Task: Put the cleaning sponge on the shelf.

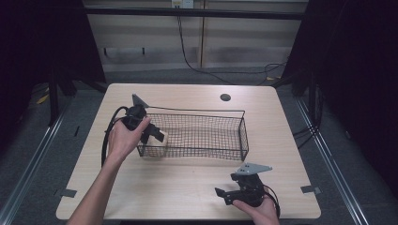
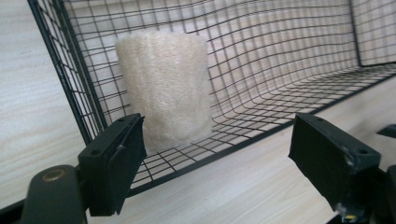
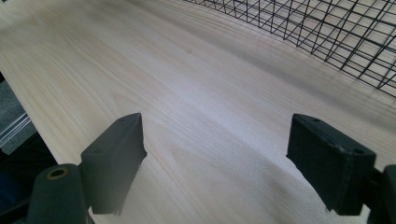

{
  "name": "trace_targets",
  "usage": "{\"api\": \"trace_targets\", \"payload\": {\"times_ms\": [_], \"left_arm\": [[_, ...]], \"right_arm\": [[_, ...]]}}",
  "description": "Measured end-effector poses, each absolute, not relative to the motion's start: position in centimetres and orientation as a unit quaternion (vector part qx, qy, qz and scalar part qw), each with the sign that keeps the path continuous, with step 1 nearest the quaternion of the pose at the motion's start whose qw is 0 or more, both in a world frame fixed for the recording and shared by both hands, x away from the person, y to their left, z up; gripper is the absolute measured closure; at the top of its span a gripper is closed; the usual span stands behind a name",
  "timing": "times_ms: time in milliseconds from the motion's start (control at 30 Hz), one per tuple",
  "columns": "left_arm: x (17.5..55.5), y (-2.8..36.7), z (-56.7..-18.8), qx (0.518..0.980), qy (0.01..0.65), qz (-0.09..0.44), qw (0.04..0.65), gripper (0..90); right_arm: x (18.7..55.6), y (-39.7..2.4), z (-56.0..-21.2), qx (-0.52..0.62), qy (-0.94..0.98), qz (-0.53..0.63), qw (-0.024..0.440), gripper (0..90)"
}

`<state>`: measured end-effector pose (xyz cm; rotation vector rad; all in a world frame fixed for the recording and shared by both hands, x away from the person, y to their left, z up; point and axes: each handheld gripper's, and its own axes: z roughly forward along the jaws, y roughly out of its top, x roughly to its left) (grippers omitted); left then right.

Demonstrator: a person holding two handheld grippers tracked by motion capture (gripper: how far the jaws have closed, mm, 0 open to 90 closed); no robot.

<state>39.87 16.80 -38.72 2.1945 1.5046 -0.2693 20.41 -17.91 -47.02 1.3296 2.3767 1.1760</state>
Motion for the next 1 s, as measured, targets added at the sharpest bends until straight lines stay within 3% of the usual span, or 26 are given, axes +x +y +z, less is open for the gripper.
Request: {"api": "trace_targets", "payload": {"times_ms": [367,600,1000], "left_arm": [[38.5,18.6,-38.3,0.820,0.504,-0.101,0.251,22.9],[37.4,19.9,-37.7,0.826,0.479,-0.102,0.279,16.8],[34.8,22.2,-36.5,0.841,0.432,-0.060,0.321,19.8]], "right_arm": [[20.4,-17.9,-47.0,0.446,0.799,0.394,0.088,18.5],[20.4,-17.9,-47.1,0.447,0.798,0.394,0.087,18.5],[20.5,-17.9,-47.1,0.446,0.799,0.393,0.090,18.5]]}}
